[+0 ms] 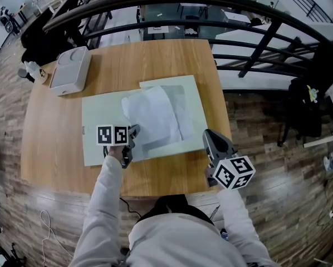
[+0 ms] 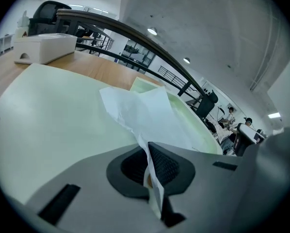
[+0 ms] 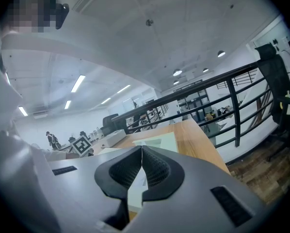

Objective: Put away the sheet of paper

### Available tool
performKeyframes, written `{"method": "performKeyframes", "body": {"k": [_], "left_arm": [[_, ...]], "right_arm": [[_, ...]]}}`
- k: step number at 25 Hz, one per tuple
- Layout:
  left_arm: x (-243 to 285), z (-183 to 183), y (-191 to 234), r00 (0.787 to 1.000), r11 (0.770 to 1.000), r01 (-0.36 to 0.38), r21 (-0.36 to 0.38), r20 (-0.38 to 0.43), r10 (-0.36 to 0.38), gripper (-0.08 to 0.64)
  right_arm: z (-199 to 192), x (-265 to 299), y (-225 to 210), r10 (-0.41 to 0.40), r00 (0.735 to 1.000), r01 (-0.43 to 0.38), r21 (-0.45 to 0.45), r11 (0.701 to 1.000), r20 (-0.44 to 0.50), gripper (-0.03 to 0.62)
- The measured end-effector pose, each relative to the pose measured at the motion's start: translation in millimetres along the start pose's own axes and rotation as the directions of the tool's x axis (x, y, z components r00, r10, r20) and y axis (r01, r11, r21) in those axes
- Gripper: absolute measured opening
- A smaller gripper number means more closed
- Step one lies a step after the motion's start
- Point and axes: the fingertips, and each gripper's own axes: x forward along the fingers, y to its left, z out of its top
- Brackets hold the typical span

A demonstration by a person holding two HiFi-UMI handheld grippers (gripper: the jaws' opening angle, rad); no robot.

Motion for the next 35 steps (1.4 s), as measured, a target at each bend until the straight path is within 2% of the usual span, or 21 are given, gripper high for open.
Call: {"method": "performKeyframes", "body": {"k": [8,15,28,35], "left_arm": [[6.5,-5.4,3.3,0.994,0.993,-0.069,0.095,-0.075,0.077,0.017],[1.9,-1.9,7.9,0.989,0.981,-0.105,0.165,-0.086,0.120,0.017],[-12.4,-1.7,24.2,0.987,0.981,-0.106,0.163,-0.100,0.124,0.017],[-0.4,4.0,5.8,0.995,0.993,-0.057,0.106,-0.072,0.064,0.017]], "right_arm": [[0.2,-6.2,-2.7,-0.010,1.000,0.010,0.007,1.000,0.003,0.028],[1.3,-9.6,-7.2,-0.019,1.000,0.019,0.009,1.000,0.012,0.028],[2.5,-8.0,-7.0,-0.017,1.000,0.017,0.012,1.000,0.017,0.028],[4.2,-8.6,-7.6,-0.019,1.000,0.019,0.007,1.000,0.016,0.028]]}}
